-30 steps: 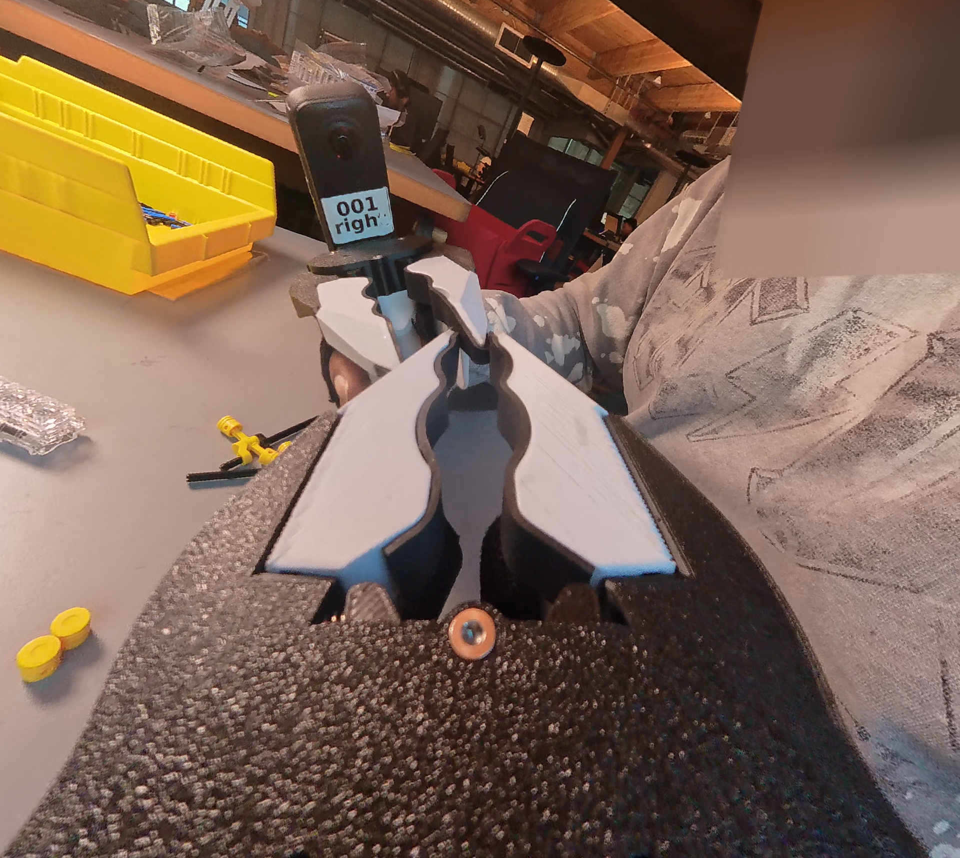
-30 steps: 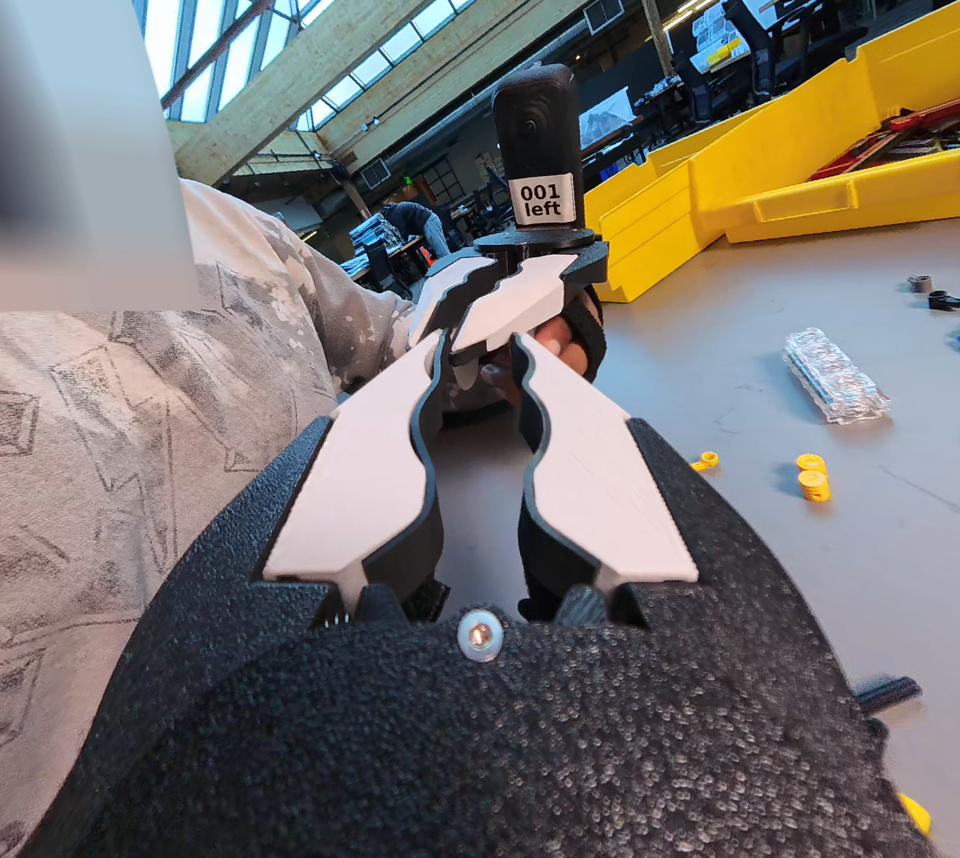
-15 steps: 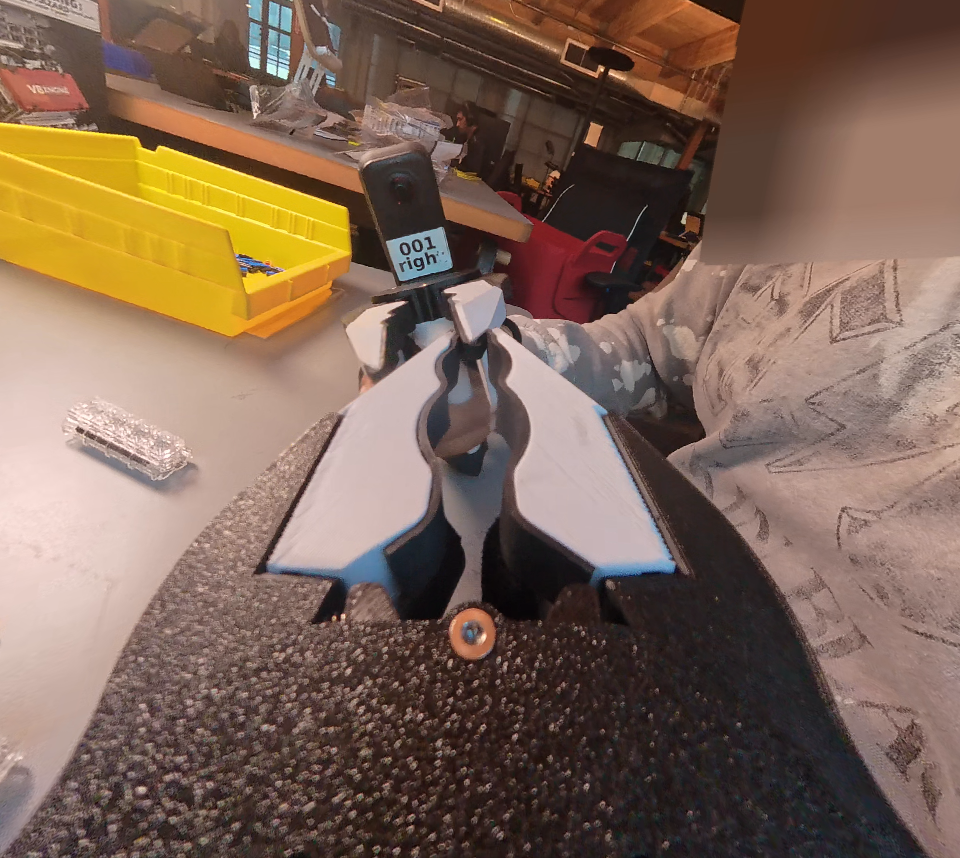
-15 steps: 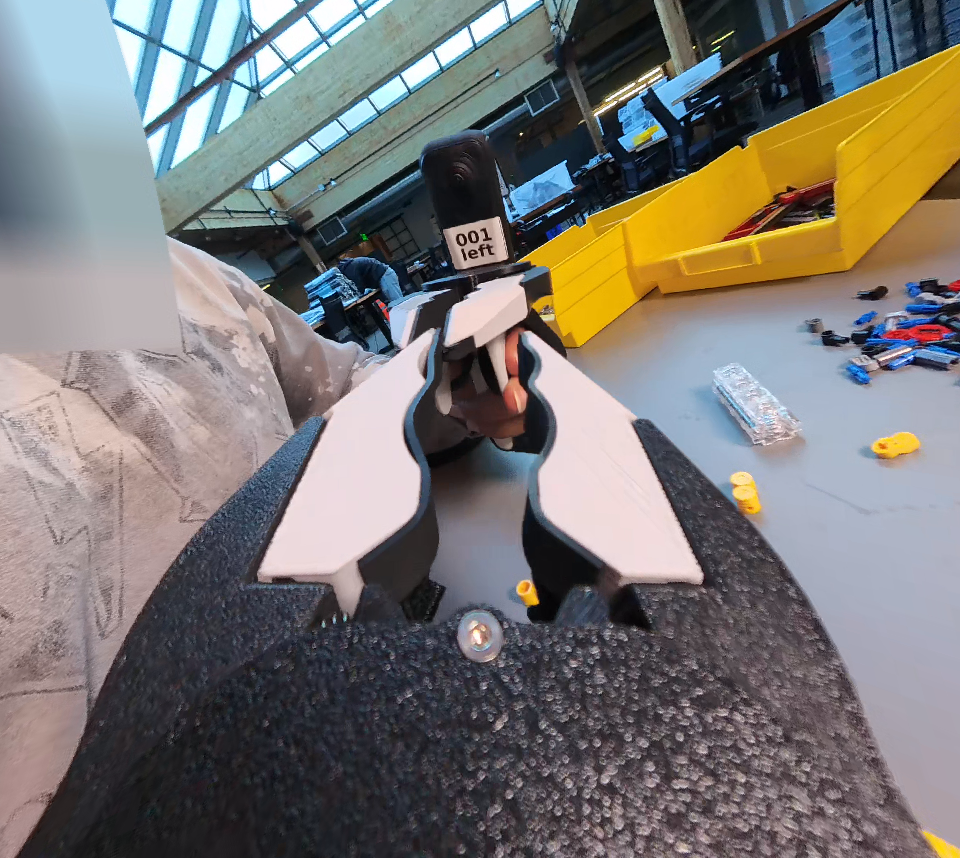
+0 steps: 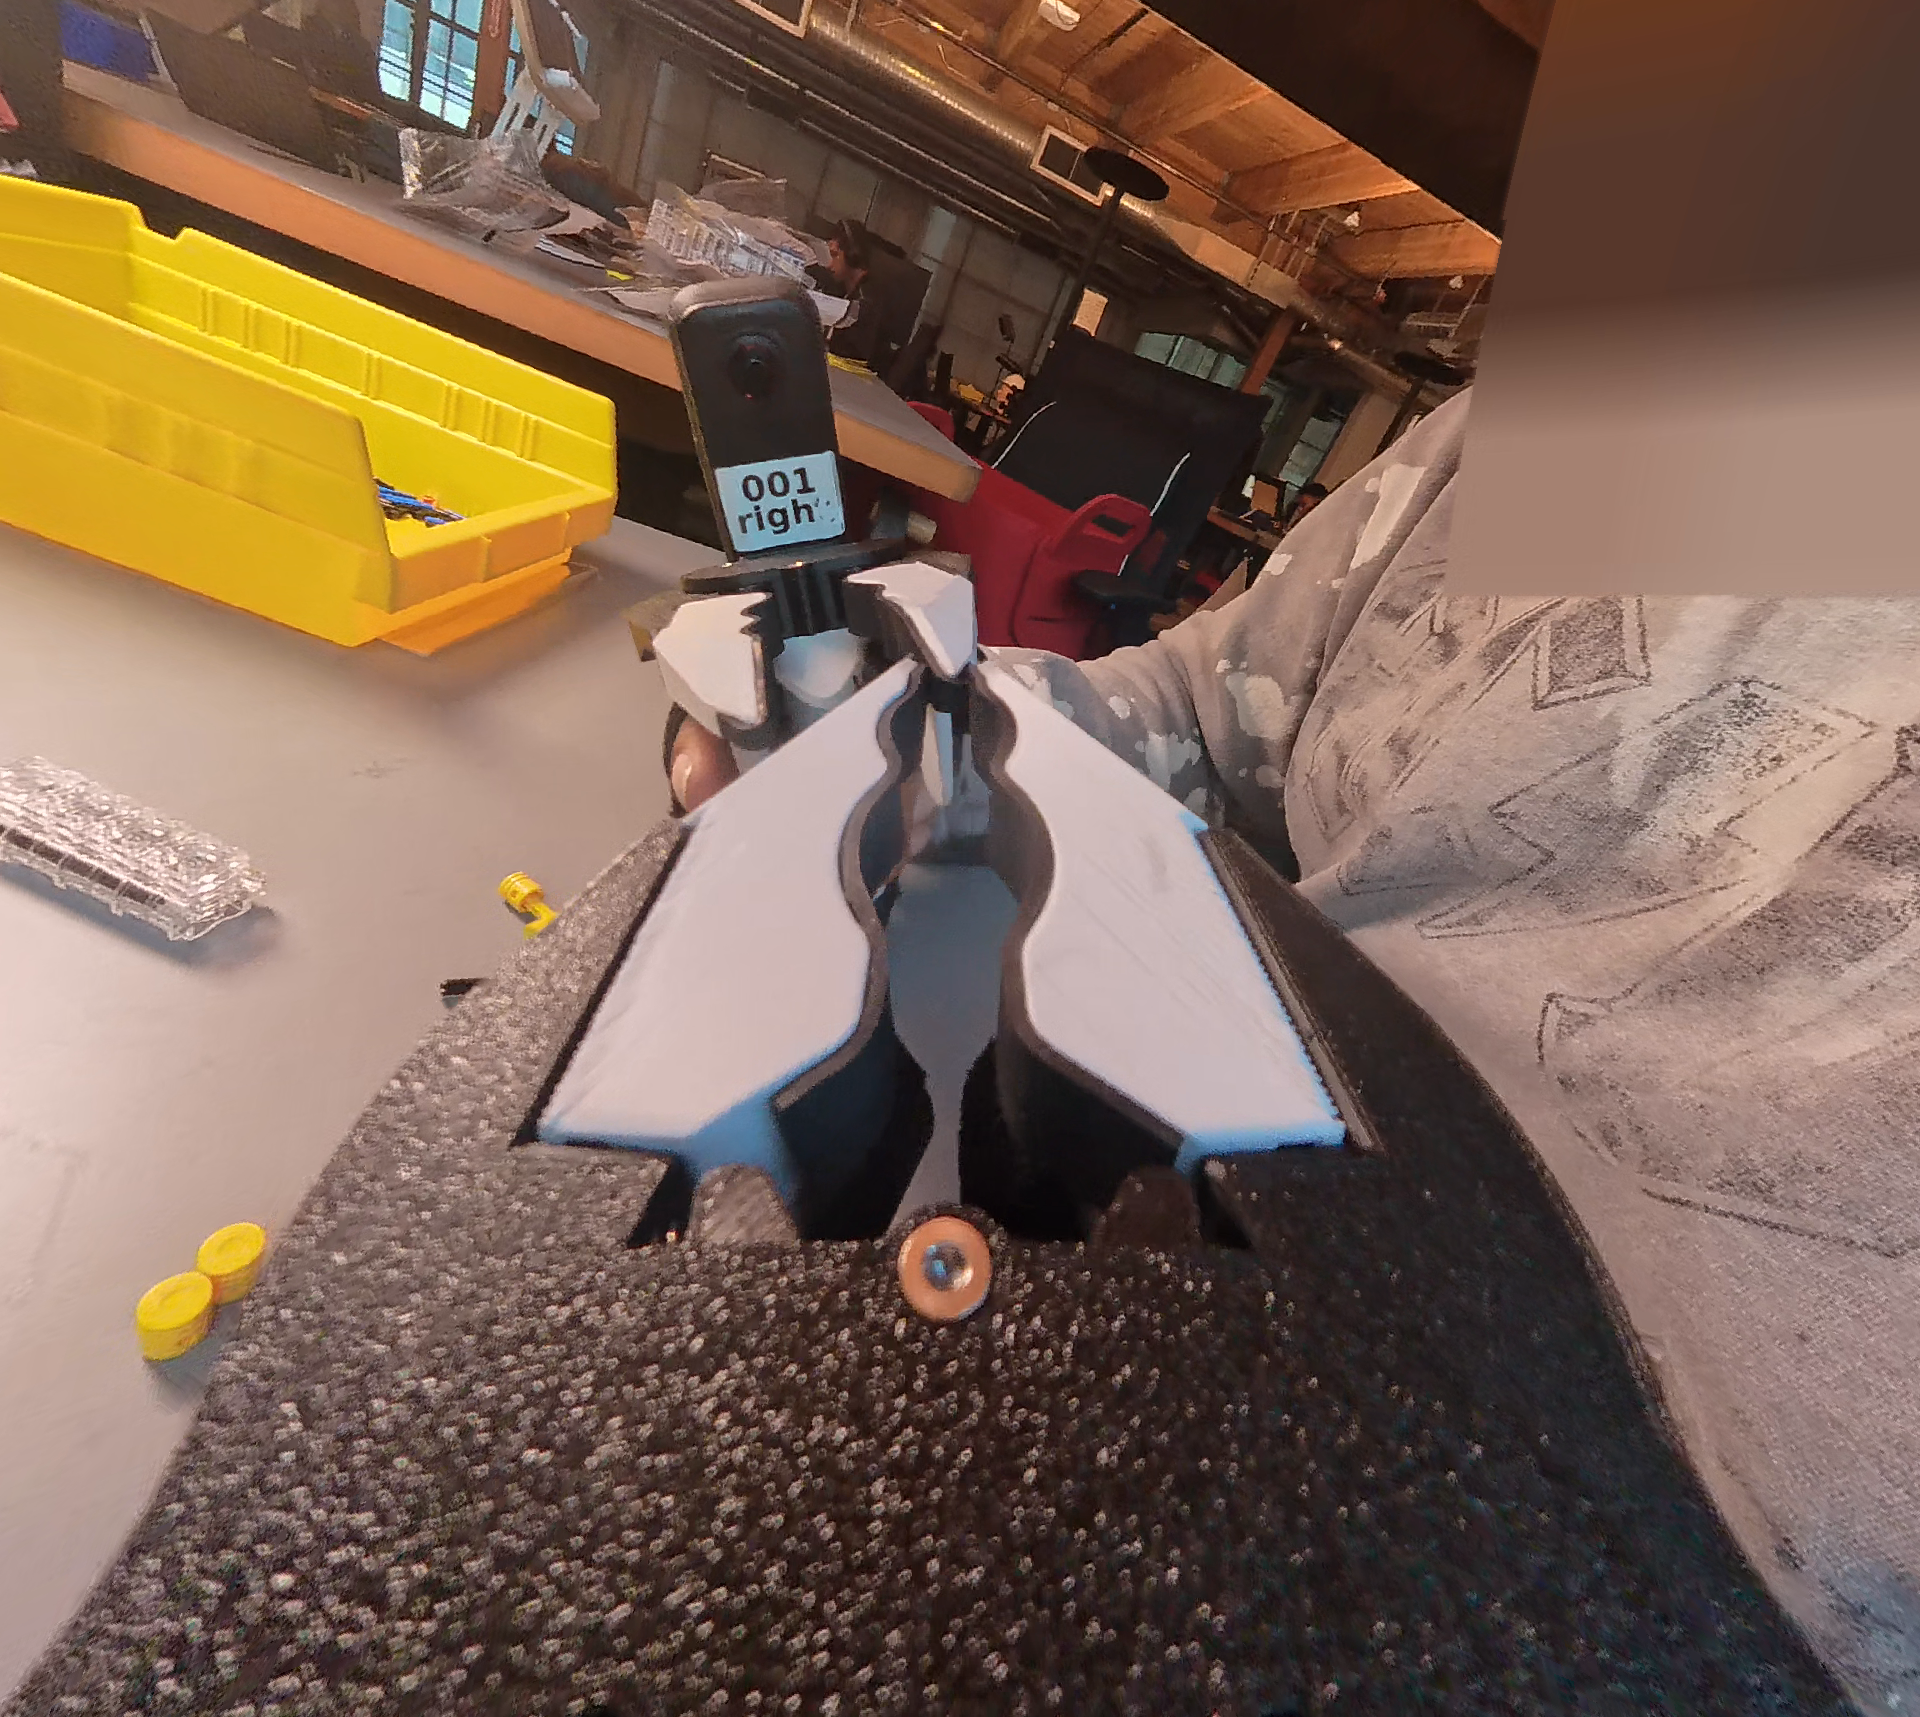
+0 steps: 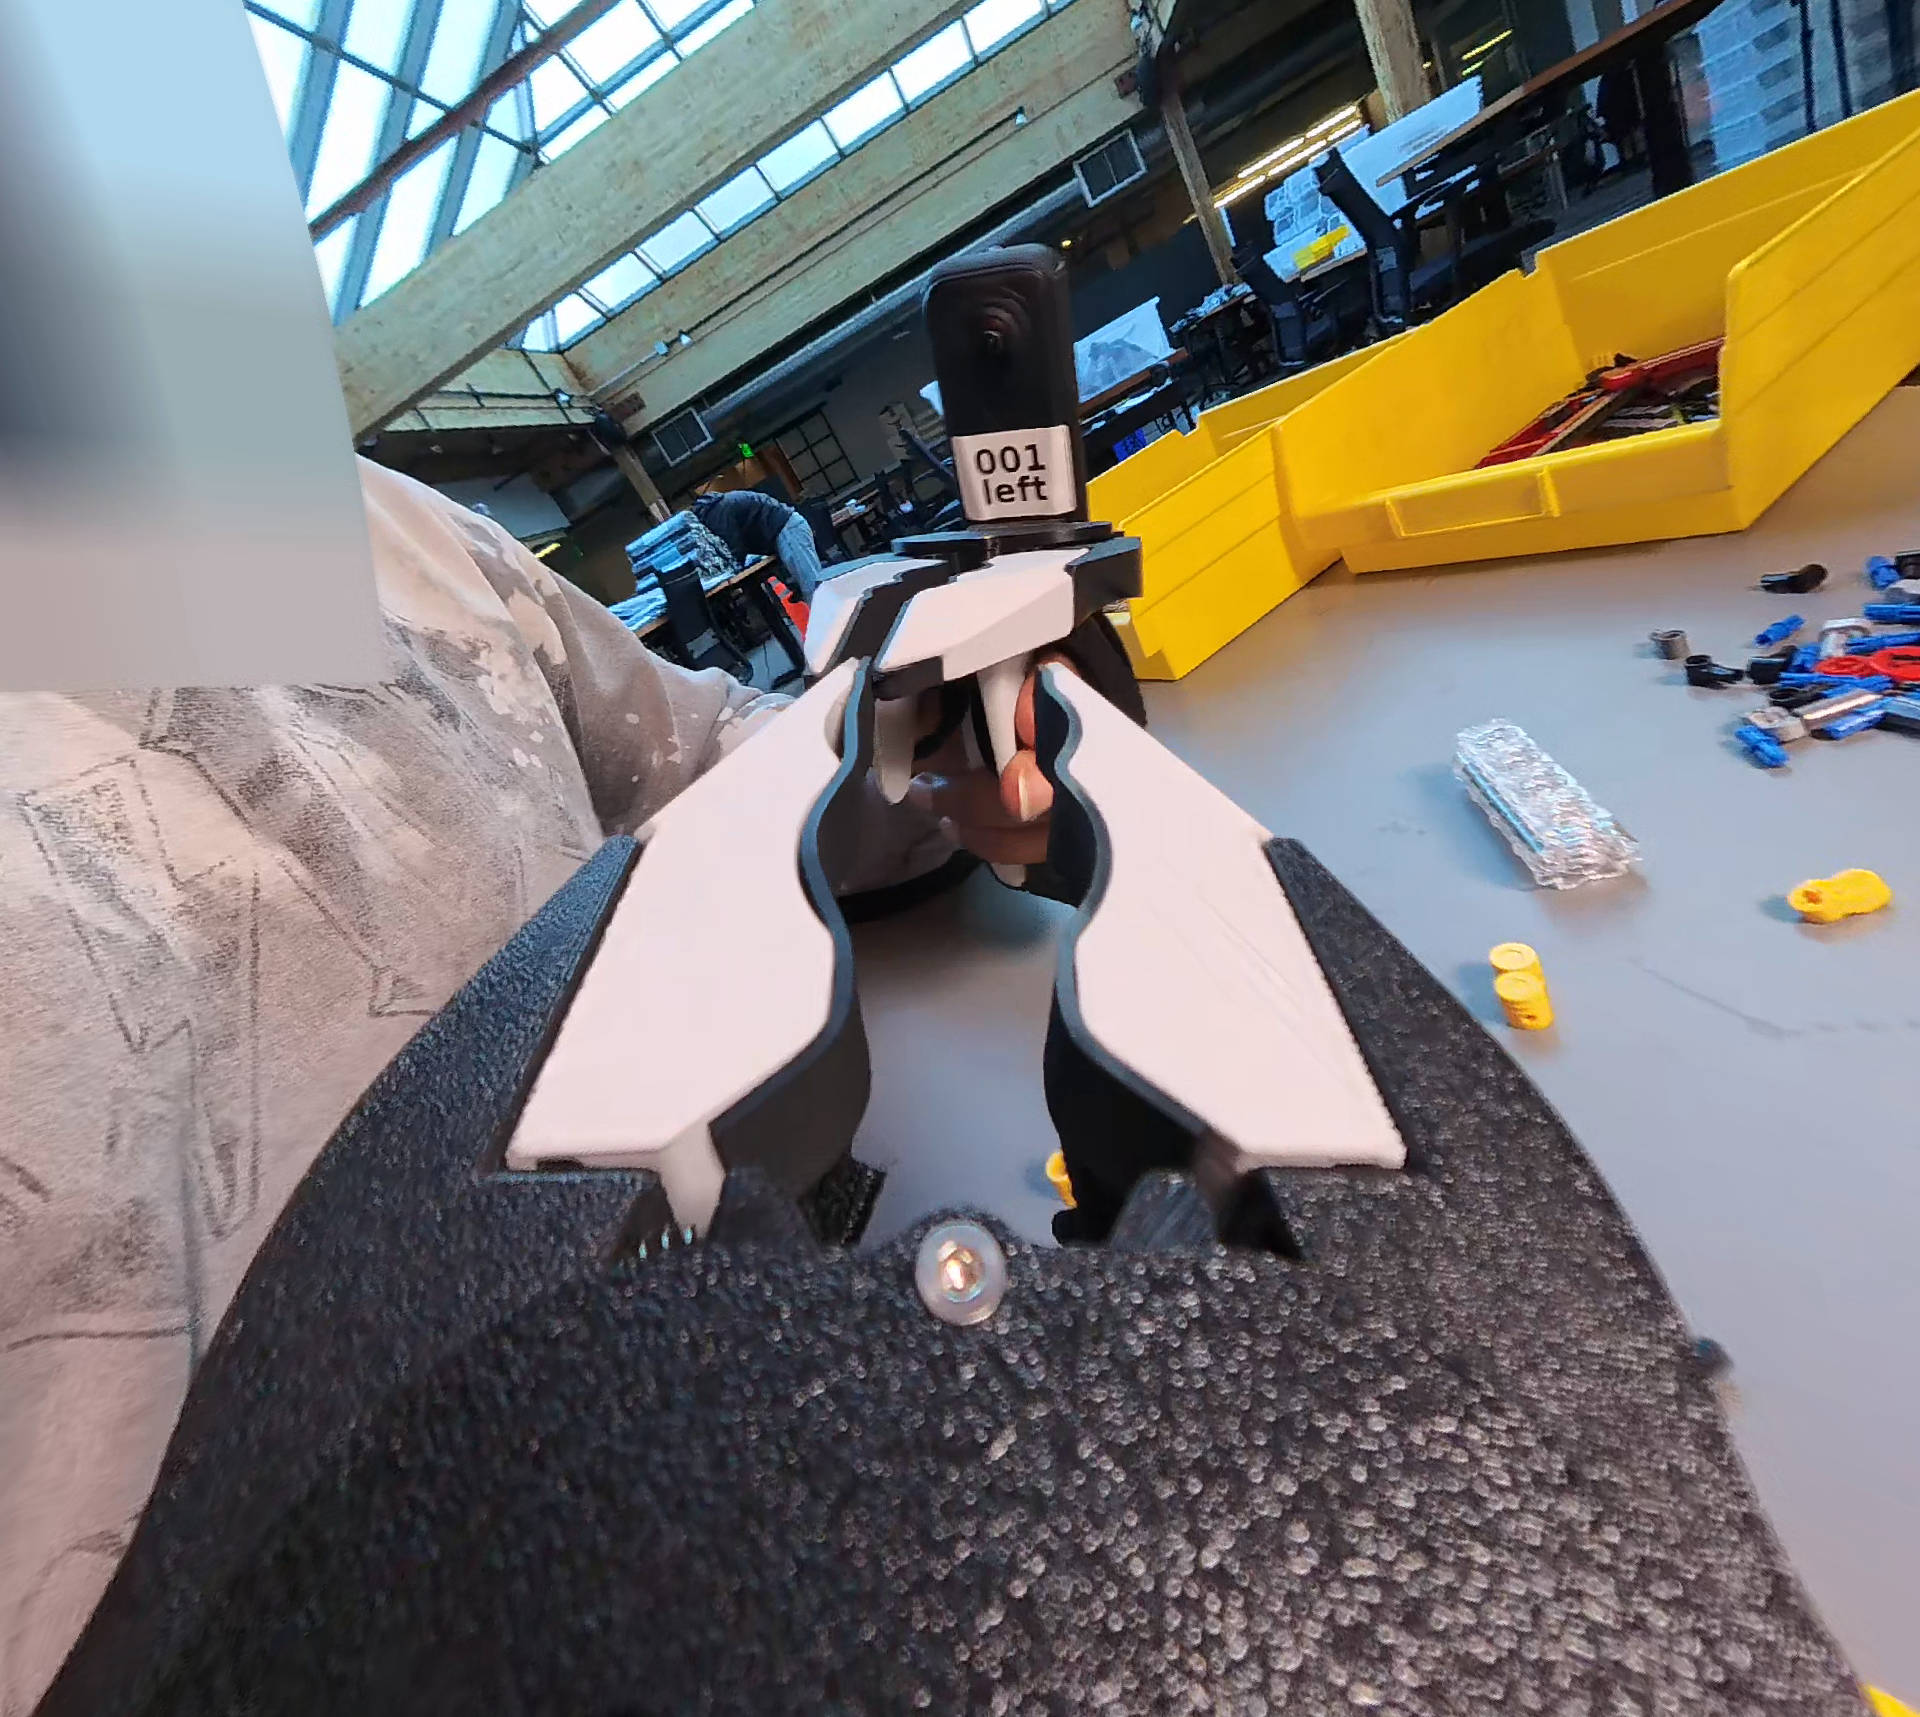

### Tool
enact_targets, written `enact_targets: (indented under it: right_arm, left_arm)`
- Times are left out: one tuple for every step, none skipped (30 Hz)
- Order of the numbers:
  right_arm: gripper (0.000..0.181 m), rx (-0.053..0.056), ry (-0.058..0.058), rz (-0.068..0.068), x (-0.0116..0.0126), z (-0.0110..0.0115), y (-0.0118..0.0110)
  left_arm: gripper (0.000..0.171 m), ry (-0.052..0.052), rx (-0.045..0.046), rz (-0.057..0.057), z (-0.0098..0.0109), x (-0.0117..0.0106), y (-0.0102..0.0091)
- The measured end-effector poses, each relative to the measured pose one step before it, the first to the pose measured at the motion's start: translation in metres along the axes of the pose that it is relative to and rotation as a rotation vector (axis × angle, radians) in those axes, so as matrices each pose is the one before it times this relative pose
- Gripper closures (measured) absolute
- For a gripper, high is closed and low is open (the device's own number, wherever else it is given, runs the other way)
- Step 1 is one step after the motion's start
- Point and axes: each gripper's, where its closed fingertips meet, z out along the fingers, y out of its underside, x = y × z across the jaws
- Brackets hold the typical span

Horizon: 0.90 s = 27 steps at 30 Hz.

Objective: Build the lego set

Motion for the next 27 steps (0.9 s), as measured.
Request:
enact_targets:
  right_arm:
    - [0.152, 0.0045, -0.0175, 0.0144, -0.00246, 0.00083, 0.00021]
    - [0.153, 0.0063, -0.0225, 0.0202, -0.00295, 0.00095, 0.00018]
    - [0.152, 0.0022, -0.0244, 0.0234, -0.00269, 0.00067, 0.00068]
    - [0.152, 0.0116, -0.003, 0.0174, 0.00048, -0.00041, -0.00121]
    - [0.152, 0.0021, 0.0053, -0.0077, 0.00074, -0.00082, -0.00037]
    - [0.154, -0.0078, 0.0031, -0.0164, -0.00071, -0.00051, 0.00068]
    - [0.157, -0.0027, 0.0023, -0.0177, -0.00121, -0.00011, -0.00001]
    - [0.159, -0.0017, -0.0011, -0.0155, -0.00192, 0.00026, 0.00019]
    - [0.162, -0.0004, 0.0065, -0.0156, -0.00038, -0.00017, -0.00009]
    - [0.163, -0.0012, 0.0161, -0.019, 0.00138, -0.00071, -0.00038]
    - [0.164, -0.0064, 0.0185, -0.018, 0.00204, -0.0011, 0.00025]
    - [0.164, -0.0132, 0.0192, -0.0154, 0.00256, -0.00103, 0.00137]
    - [0.163, -0.0212, 0.024, -0.0214, 0.00325, -0.00089, 0.00213]
    - [0.161, -0.0328, 0.0295, -0.0371, 0.00371, -0.00086, 0.00254]
    - [0.156, -0.0479, 0.04, -0.0499, 0.00514, -0.00042, 0.00347]
    - [0.155, -0.0558, 0.0459, -0.0587, 0.00585, -0.00032, 0.00413]
    - [0.155, -0.0638, 0.0401, -0.0724, 0.00458, -0.0008, 0.00551]
    - [0.154, -0.0677, 0.0058, -0.0698, -0.00077, -0.00167, 0.00729]
    - [0.154, -0.074, -0.0039, -0.0437, -0.00174, -0.00158, 0.00962]
    - [0.154, -0.067, 0.0036, -0.022, -0.0002, -0.00066, 0.01061]
    - [0.154, -0.0629, -0.0086, -0.0152, -0.00211, 0.00079, 0.01159]
    - [0.156, -0.0566, -0.009, -0.013, -0.00255, 0.00215, 0.01097]
    - [0.157, -0.0506, -0.0049, -0.0129, -0.00218, 0.00358, 0.00922]
    - [0.158, -0.0469, 0.004, -0.0166, -0.00079, 0.00471, 0.00706]
    - [0.159, -0.046, 0.0082, -0.0219, -0.00004, 0.00496, 0.00538]
    - [0.161, -0.0513, 0.0087, -0.0226, 0.00066, 0.00504, 0.00518]
    - [0.161, -0.0544, 0.003, -0.0209, 0.00063, 0.00501, 0.00492]
  left_arm:
    - [0.164, 0.0119, -0.00007, -0.0034, -0.00004, 0.00174, -0.00017]
    - [0.164, 0.0075, 0.00319, 0.0041, 0.00015, 0.0015, -0.00037]
    - [0.164, 0.0071, 0.00313, -0.0008, 0.0006, 0.00155, -0.00028]
    - [0.164, -0.0102, 0.00754, 0.0002, 0.0004, -0.00086, -0.00062]
    - [0.165, -0.0121, 0.00512, -0.0003, 0.00048, -0.00123, 0.00003]
    - [0.165, -0.0002, 0.00094, -0.0022, 0.00031, 0.00016, 0.00091]
    - [0.165, -0.0018, 0.00523, 0.0008, 0.0001, 0.00013, 0.00028]
    - [0.165, 0.0042, 0.00374, -0.0026, 0.00005, 0.00091, 0.00015]
    - [0.165, -0.0062, 0.00276, 0.002, -0.00002, -0.0007, 0.00014]
    - [0.165, -0.0136, 0.00117, 0.0053, 0.00002, -0.00168, 0.00029]
    - [0.166, -0.0178, -0.00392, 0.0105, -0.00007, -0.00252, 0.00097]
    - [0.165, -0.0165, -0.0176, 0.0176, -0.00017, -0.00244, 0.00196]
    - [0.165, -0.0118, -0.03393, 0.0223, -0.00045, -0.0023, 0.00272]
    - [0.165, -0.006, -0.04619, 0.0212, -0.0006, -0.00196, 0.00305]
    - [0.165, -0.0075, -0.05701, 0.0261, -0.0011, -0.0023, 0.00398]
    - [0.165, -0.0258, -0.06315, 0.0454, -0.00157, -0.00352, 0.00504]
    - [0.165, -0.0407, -0.0662, 0.0547, -0.00229, -0.00442, 0.00622]
    - [0.158, -0.0358, -0.06335, 0.048, -0.00318, -0.00372, 0.00732]
    - [0.157, -0.0139, -0.05588, 0.0311, -0.00333, -0.00138, 0.00816]
    - [0.158, -0.0003, -0.04328, 0.0091, -0.00255, -0.00025, 0.00805]
    - [0.158, -0.0065, -0.04142, -0.0067, -0.00101, -0.0021, 0.00891]
    - [0.158, -0.0144, -0.05019, -0.0068, 0.00042, -0.0037, 0.01072]
    - [0.158, -0.0143, -0.06024, -0.0027, 0.00143, -0.00363, 0.01208]
    - [0.158, -0.0055, -0.06018, -0.002, 0.00228, -0.00185, 0.01145]
    - [0.158, 0.0055, -0.04756, -0.008, 0.00295, 0.00005, 0.00902]
    - [0.158, 0.0088, -0.03454, -0.0154, 0.00343, 0.00063, 0.00665]
    - [0.159, 0.0107, -0.02658, -0.0185, 0.00384, 0.0011, 0.00524]
